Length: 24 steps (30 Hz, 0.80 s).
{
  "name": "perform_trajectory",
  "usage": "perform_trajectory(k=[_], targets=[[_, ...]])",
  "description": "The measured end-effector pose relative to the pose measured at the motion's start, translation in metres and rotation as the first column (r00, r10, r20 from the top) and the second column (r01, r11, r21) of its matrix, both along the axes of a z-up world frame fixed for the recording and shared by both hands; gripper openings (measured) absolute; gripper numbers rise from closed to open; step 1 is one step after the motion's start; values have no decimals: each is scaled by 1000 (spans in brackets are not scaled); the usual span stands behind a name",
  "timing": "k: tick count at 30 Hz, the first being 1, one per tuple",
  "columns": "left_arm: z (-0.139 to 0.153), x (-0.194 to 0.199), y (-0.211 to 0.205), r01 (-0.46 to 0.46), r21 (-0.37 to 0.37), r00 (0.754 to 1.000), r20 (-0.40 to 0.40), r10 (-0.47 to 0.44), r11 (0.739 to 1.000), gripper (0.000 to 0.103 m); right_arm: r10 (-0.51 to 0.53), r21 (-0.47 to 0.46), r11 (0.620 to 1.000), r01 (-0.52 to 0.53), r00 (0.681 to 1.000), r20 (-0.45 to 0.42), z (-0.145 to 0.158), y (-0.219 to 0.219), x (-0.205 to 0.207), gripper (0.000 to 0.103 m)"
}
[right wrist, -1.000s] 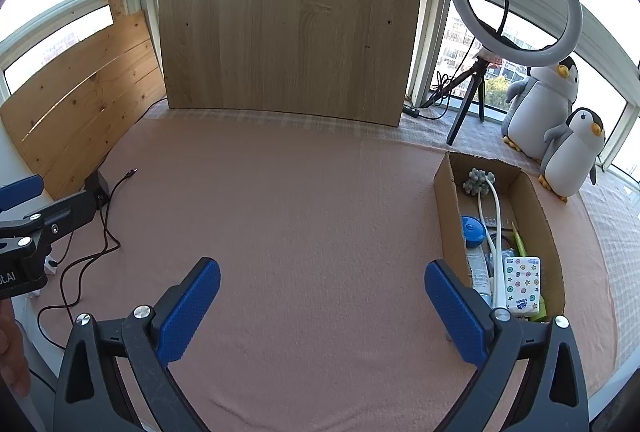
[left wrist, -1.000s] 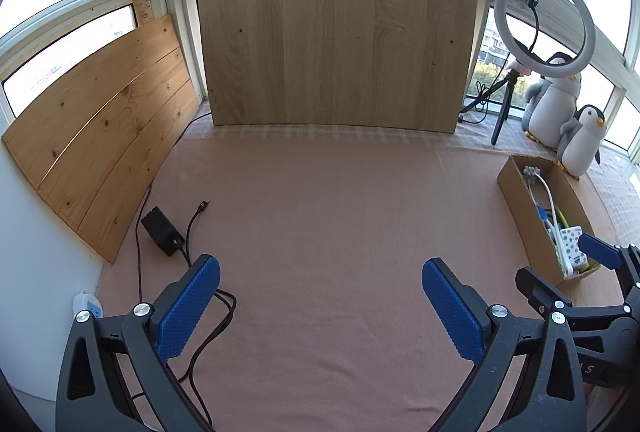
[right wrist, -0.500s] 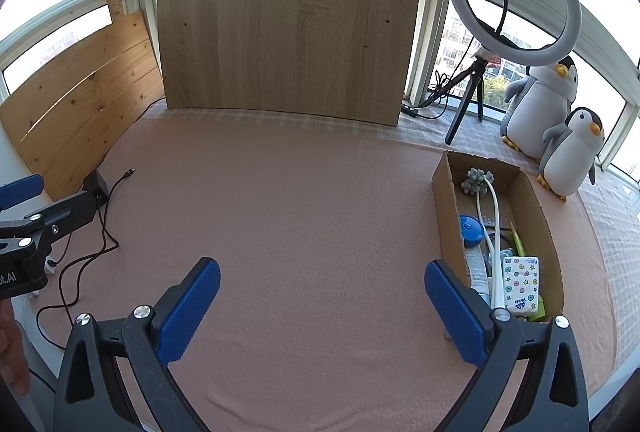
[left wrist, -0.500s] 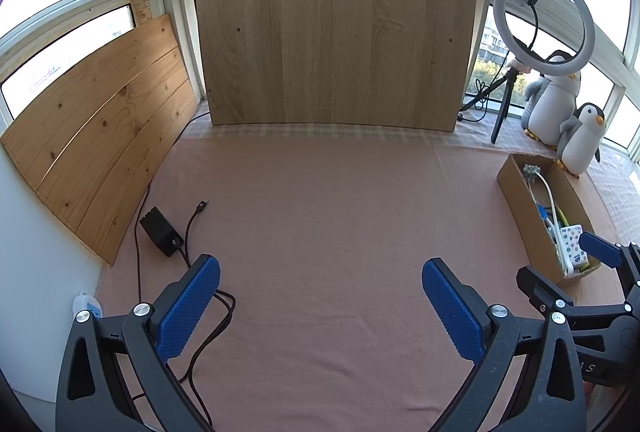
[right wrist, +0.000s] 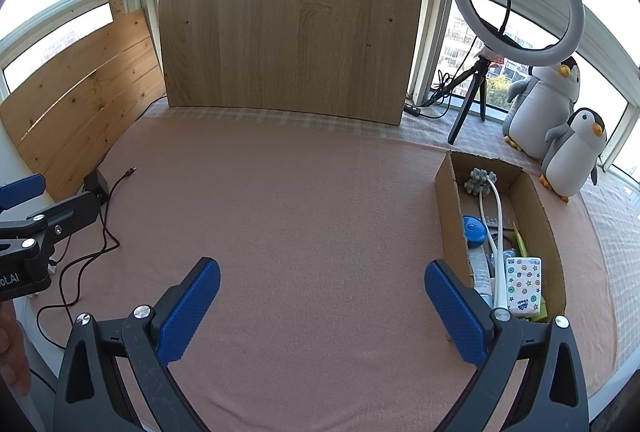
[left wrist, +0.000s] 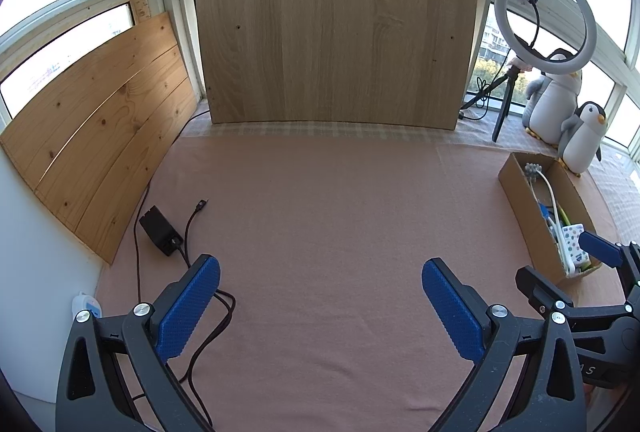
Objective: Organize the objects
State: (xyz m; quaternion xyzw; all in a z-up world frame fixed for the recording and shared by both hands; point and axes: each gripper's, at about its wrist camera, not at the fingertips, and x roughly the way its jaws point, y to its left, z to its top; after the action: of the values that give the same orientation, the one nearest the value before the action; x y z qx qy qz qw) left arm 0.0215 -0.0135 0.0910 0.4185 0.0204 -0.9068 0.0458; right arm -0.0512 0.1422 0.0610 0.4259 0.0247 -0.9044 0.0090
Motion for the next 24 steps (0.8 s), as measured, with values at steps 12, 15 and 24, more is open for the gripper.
perform_trajectory(k=[12, 15, 24], targets=[[-2, -1, 0, 1, -7, 1000, 5, -1, 1000, 102, 3, -1, 1000, -3, 1000, 5, -2, -3, -2, 101], [-3, -2, 0, 3, -9, 1000, 8, -3, 1000, 102, 4, -1, 1000, -4, 1000, 5, -2, -3, -2, 101], [-4, -1, 1, 10, -10, 1000, 11, -9, 1000, 102, 8, -1, 1000, -8, 1000, 7, -3, -3, 2, 101]])
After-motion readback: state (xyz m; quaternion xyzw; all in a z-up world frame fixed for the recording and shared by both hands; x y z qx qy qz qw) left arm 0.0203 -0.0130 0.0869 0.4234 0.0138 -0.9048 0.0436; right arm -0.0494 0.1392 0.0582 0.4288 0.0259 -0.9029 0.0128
